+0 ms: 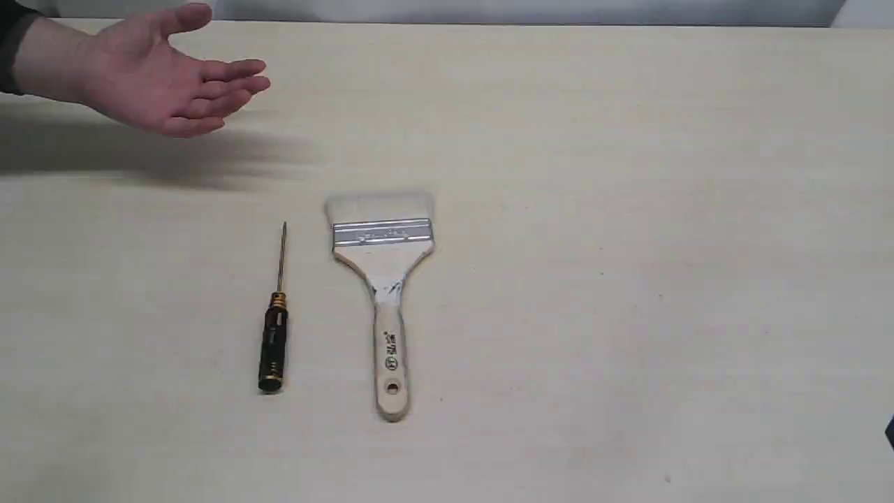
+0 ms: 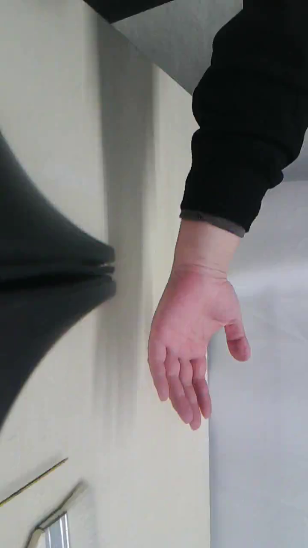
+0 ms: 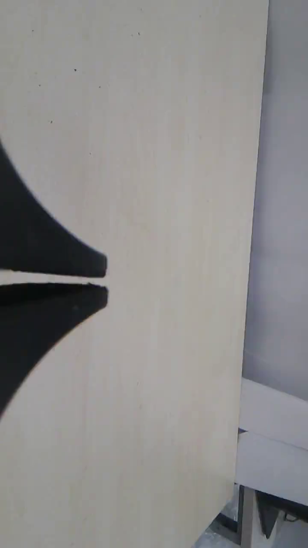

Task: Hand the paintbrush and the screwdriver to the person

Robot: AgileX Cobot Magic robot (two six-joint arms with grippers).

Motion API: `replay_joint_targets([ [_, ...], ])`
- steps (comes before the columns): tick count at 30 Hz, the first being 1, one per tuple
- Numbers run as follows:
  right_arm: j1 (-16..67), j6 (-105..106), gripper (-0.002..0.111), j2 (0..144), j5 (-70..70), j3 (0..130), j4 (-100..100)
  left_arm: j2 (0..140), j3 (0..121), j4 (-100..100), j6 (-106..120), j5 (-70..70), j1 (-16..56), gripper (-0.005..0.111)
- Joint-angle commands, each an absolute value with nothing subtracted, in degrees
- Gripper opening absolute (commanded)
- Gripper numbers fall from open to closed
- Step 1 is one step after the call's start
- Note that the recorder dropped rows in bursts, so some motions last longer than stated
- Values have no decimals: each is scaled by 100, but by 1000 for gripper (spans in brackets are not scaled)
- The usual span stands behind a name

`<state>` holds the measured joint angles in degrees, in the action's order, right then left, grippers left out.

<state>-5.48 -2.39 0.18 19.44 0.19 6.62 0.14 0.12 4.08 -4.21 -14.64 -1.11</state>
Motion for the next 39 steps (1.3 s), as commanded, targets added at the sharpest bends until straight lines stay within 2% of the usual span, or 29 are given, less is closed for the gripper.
replay_joint_targets([
  [1, -582, -257, 5, 0, 1955, 0, 645, 0, 0, 396, -432, -1444, -64, 0],
  [11, -582, -50, 5, 0, 1785, 0, 1052, 0, 0, 384, -432, -1434, -64, 0],
  [13, -582, 0, 5, 0, 1372, 0, 1367, 0, 0, 384, -432, -1434, -64, 0],
  [21, -582, -37, 5, 0, -1777, 0, 1589, 0, 0, 384, -432, -1434, -64, 0],
  [29, -582, -72, 5, 0, -2854, 0, 1576, 0, 0, 384, -432, -1434, -64, 0],
  [31, -582, -652, 5, 0, -3677, 0, 1554, 0, 0, 407, -432, -1419, -64, 0],
  [35, -582, -4324, 5, 0, -5437, 0, 2090, 0, 0, 418, -432, -1430, -64, 0],
  [39, -582, -4652, 5, 0, -5855, 361, 3517, 0, 0, 418, -432, -1430, -64, 0],
])
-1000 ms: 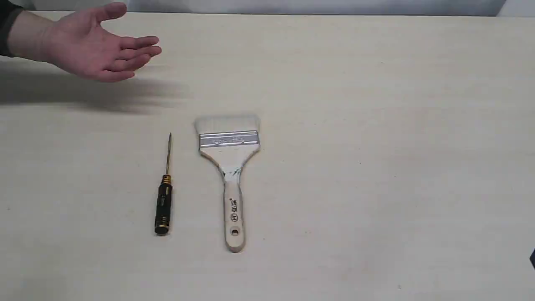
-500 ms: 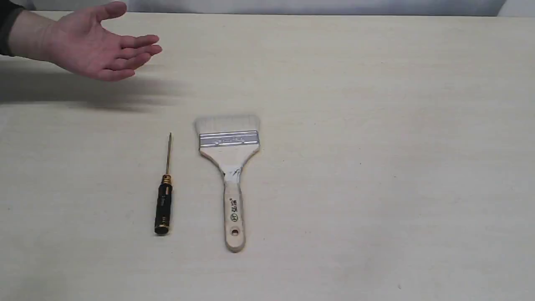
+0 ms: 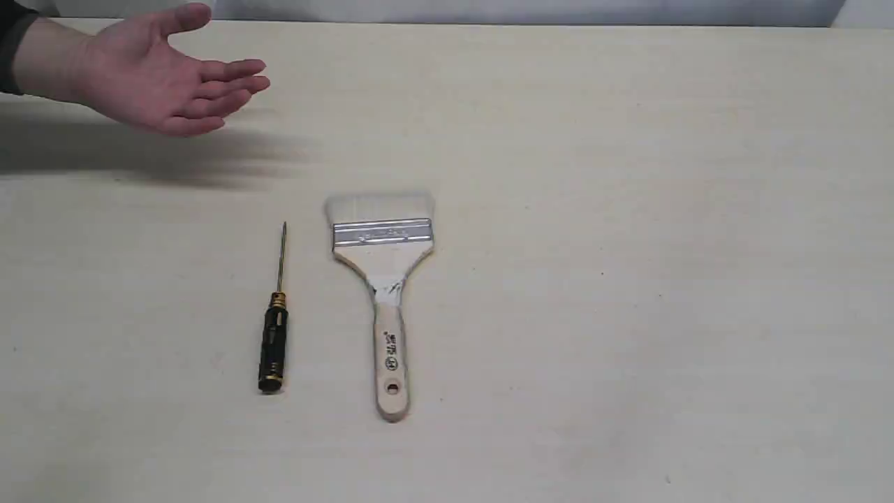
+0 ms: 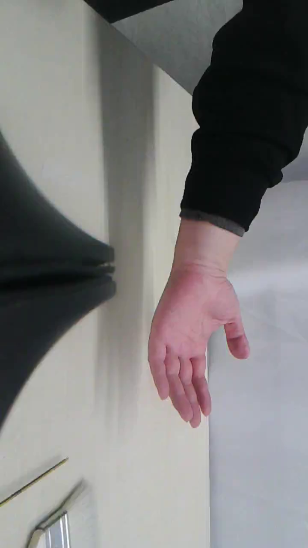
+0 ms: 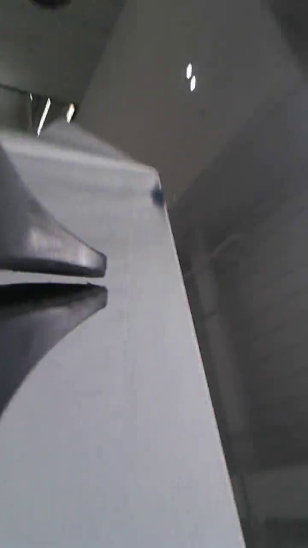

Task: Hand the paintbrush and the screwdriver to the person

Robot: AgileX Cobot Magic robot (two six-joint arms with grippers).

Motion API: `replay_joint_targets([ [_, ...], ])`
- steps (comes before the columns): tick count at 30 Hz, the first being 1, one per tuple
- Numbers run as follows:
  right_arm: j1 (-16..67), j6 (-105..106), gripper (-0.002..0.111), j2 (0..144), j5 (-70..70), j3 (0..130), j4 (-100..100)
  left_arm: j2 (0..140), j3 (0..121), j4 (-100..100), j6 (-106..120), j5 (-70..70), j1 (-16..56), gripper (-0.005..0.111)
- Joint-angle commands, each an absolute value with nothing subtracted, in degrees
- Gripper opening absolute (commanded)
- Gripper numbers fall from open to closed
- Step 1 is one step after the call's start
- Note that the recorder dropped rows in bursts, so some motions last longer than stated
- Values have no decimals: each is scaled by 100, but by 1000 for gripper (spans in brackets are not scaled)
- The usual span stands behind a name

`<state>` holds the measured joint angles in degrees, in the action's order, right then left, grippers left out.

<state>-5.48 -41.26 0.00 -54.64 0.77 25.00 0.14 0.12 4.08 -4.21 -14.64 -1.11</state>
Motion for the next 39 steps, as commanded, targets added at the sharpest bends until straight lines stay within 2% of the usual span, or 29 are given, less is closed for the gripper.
replay_joint_targets([
  [1, -582, -4652, 5, 0, -5790, 532, 3956, 0, 0, 418, -432, -1430, -64, 0],
  [5, -582, -4729, 5, 88, -5221, 1491, 6121, 0, 0, 418, -432, -1430, -64, 0],
  [11, -582, -5063, 5, 883, -4034, 2866, 6902, 0, 0, 418, -432, -1430, -64, 0],
  [14, -478, -4951, 5, 1671, -4383, 3721, 9206, 0, 0, 418, -432, -1430, -64, 0],
  [16, -233, -4862, 5, 2306, -4512, 4091, 9995, 0, 0, 404, -432, -1430, -64, 0],
  [17, -167, -4958, 5, 2473, -4270, 4115, 9995, 0, 0, 404, -432, -1430, -64, 0],
  [18, -123, -5461, 5, 2722, -3331, 4169, 9995, 0, 0, 404, -432, -1430, -64, 0],
  [19, -113, -6296, 5, 2889, -2463, 4217, 9995, 0, 0, 404, -432, -1430, -64, 0],
  [22, -129, -9223, 5, 3164, -991, 4262, 9995, 0, 0, 388, -432, -1443, -64, 0],
  [24, -129, -9855, 5, 3388, -1265, 4262, 9995, 0, 0, 388, -432, -1431, -64, 0],
  [28, -117, -9829, 5, 4143, -3044, 4204, 9995, 0, 0, 388, -432, -1431, -64, 0],
  [32, -117, -11036, 5, 5020, -3608, 3970, 9995, 0, 0, 388, -432, -1431, -64, 0],
  [36, -117, -10222, 5, 5822, -4717, 3968, 9807, 0, 0, 388, -432, -1431, -64, 0],
  [39, -117, -10121, 5, 6160, -5056, 3968, 9249, 0, 0, 388, -432, -1431, -64, 0],
])
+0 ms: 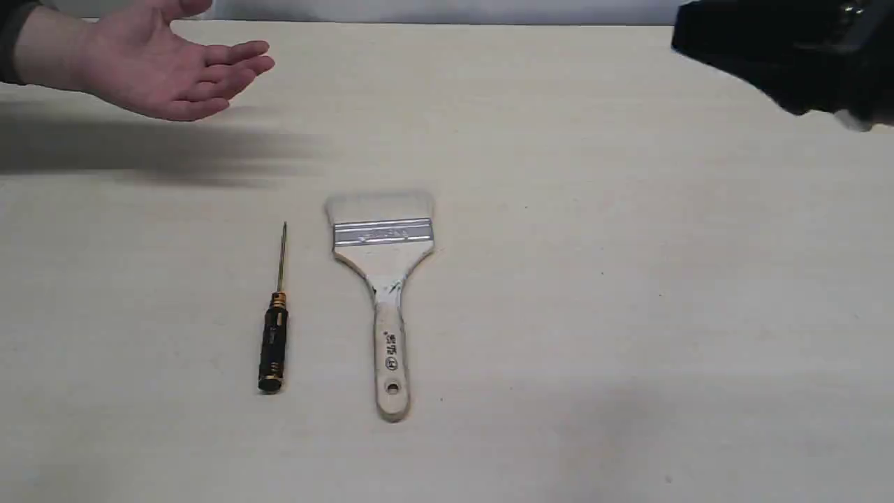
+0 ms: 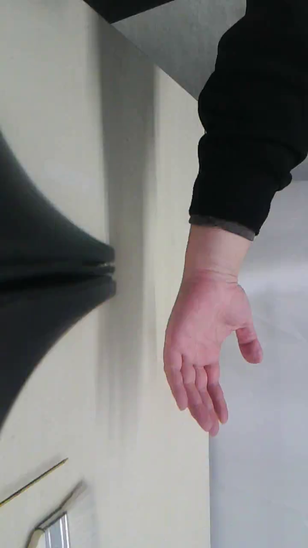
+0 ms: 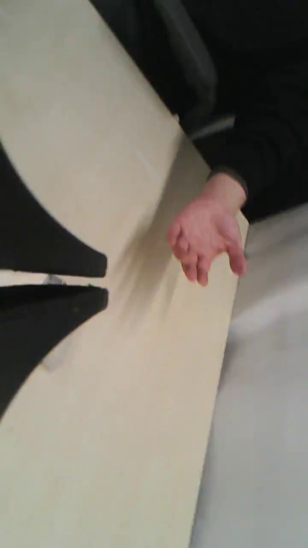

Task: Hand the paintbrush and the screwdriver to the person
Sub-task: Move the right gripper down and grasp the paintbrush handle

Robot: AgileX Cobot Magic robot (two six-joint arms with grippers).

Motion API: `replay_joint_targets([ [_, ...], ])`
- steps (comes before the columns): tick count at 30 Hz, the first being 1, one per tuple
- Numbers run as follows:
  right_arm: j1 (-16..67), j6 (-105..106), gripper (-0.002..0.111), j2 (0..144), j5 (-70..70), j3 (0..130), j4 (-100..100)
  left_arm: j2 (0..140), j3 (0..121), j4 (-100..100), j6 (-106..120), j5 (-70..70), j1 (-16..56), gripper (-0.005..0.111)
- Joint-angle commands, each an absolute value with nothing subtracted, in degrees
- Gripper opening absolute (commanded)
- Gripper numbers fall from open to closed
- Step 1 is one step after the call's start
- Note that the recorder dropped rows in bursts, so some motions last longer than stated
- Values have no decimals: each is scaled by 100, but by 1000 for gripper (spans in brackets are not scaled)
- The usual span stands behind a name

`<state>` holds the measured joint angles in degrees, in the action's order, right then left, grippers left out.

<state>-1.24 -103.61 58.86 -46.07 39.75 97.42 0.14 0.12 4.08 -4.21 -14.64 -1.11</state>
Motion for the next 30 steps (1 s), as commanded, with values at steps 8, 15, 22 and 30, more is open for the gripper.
replay_joint_targets([
  [8, -117, -9455, 5, 6650, -5593, 3968, 8274, 0, 0, 388, -432, -1431, -64, 0],
  [15, 148, -7106, 14, 6986, -6996, 4120, 7848, 0, 0, 402, -432, -1430, -64, 0],
  [22, 2330, -3962, 35, 6698, -2634, 4795, 7811, 0, 0, 402, -432, -1430, -64, 0],
  [30, 4095, -3603, 41, 7442, 2728, 6594, 4789, 0, 0, 402, -432, -1430, -64, 0],
])
